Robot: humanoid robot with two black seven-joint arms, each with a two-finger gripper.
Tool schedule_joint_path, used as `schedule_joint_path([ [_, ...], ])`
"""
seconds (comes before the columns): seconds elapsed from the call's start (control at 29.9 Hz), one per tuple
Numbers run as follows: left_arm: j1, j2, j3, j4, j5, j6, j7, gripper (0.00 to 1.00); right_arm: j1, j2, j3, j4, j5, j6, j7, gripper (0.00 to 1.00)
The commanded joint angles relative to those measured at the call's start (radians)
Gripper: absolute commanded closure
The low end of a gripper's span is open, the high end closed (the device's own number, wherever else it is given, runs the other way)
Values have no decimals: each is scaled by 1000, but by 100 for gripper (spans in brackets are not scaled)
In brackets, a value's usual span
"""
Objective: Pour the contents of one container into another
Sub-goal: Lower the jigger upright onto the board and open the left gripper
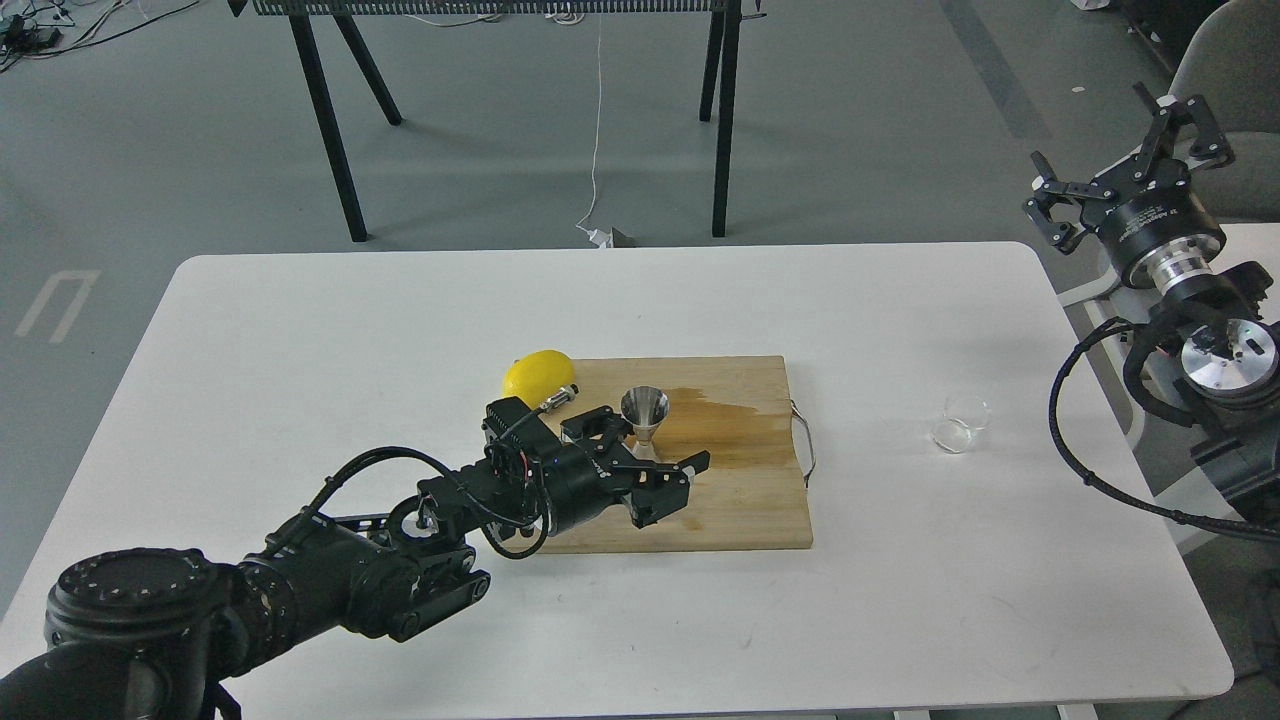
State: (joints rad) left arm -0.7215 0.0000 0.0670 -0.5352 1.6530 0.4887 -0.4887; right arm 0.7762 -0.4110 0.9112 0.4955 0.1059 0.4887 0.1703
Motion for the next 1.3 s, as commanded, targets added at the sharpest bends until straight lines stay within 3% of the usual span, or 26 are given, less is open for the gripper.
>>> schedule_joint_path([
  [0.0,-1,0,-6,0,-5,0,0,14,0,0,1,0,0,0,1,0],
  [1.27,-4,20,-13,31,-19,0,0,14,-6,0,1,3,0,0,3,0],
])
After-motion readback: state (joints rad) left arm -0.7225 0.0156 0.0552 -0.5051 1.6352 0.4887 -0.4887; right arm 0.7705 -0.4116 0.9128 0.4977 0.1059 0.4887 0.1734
